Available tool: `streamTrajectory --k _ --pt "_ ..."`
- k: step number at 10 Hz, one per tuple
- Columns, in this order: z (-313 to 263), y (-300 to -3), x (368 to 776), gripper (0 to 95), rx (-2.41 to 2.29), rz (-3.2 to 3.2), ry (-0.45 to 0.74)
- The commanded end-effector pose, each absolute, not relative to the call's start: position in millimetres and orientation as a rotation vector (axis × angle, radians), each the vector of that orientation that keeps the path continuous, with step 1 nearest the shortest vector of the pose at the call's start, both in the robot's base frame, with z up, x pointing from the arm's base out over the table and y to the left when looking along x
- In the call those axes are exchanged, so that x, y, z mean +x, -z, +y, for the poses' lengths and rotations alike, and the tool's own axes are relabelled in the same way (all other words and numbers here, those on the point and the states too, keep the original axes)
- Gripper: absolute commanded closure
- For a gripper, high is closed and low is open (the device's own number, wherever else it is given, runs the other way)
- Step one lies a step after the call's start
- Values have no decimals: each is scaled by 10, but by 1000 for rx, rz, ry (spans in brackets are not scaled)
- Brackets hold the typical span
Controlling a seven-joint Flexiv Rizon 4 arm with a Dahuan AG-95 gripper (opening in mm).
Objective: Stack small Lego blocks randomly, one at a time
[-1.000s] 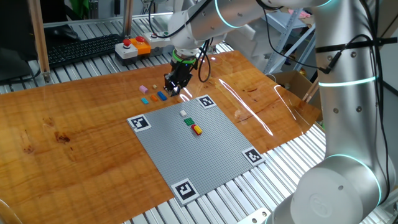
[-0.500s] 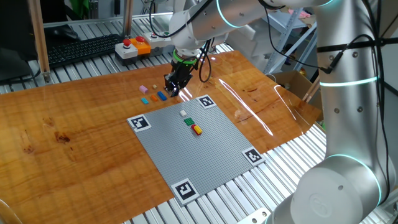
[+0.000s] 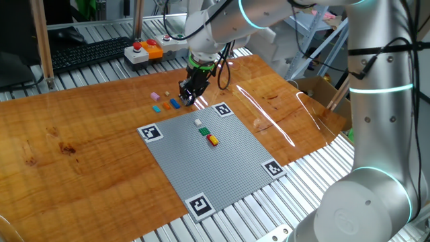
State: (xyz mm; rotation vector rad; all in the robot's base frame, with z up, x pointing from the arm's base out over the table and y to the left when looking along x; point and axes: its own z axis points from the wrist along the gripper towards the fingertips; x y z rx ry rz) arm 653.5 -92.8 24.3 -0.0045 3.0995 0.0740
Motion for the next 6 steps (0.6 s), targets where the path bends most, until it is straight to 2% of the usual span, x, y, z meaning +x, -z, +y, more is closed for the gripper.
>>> streamTrajectory --k 1,6 --pt "-880 -285 6419 950 5 3104 -75" --pt "-500 -367 6066 950 49 3108 -71"
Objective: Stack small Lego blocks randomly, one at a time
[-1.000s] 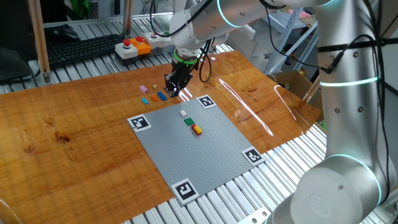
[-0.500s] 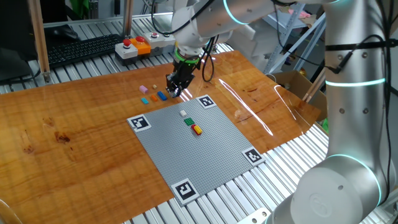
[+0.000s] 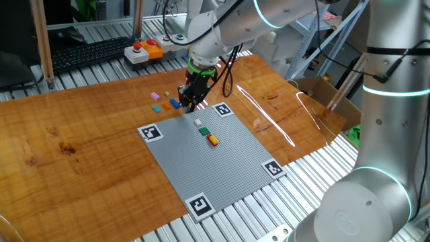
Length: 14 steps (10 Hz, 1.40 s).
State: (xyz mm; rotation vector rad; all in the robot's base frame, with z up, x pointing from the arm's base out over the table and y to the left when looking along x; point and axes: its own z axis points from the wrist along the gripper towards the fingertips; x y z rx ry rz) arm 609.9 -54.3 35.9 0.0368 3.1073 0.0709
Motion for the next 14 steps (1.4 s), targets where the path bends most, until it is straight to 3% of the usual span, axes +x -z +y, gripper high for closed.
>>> streamTrajectory --k 1,14 --pt "-444 -381 6022 950 58 3114 -70" --pt "-310 -367 5880 950 125 3138 -66"
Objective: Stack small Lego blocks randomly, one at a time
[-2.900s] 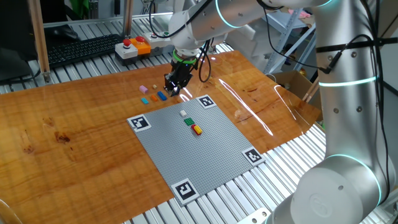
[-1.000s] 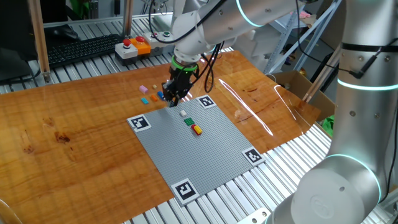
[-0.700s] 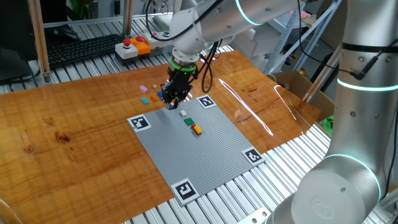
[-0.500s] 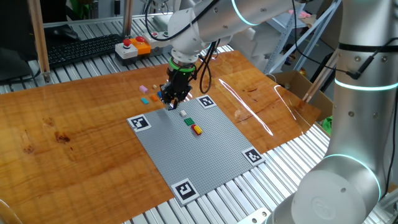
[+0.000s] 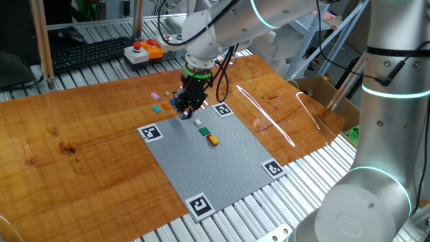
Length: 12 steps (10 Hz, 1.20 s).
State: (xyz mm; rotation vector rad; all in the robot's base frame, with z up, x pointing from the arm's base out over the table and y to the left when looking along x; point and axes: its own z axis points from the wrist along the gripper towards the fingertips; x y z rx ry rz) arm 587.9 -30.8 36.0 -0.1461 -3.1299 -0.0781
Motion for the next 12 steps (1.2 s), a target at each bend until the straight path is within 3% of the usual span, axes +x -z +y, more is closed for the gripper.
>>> streamTrajectory --k 1,11,12 --pt "-310 -367 5880 950 -121 -3143 64" --pt "-310 -367 5880 950 -126 -3142 70" --pt "-336 -372 5698 950 -132 -3138 84"
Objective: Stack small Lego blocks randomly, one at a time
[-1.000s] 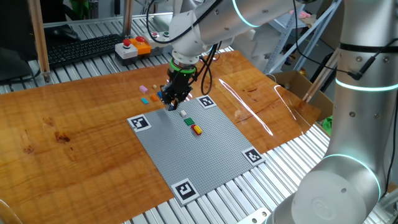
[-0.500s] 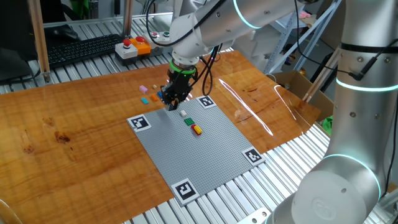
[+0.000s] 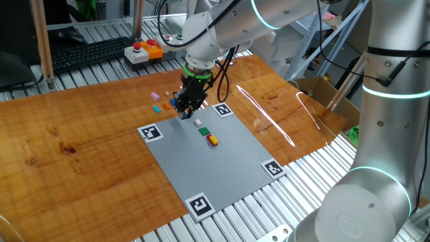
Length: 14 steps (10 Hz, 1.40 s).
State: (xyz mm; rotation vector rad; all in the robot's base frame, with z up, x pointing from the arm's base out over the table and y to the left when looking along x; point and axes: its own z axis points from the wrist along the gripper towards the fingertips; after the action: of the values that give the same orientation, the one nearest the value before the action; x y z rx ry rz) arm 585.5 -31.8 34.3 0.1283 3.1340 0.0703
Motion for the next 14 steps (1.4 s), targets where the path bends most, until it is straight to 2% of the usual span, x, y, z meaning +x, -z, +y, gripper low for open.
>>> streamTrajectory --k 1,6,14 --pt "-344 -377 5583 950 136 3138 -91" --pt "-404 -306 5000 950 112 3128 -109" --pt "-382 -283 4749 950 57 3121 -116"
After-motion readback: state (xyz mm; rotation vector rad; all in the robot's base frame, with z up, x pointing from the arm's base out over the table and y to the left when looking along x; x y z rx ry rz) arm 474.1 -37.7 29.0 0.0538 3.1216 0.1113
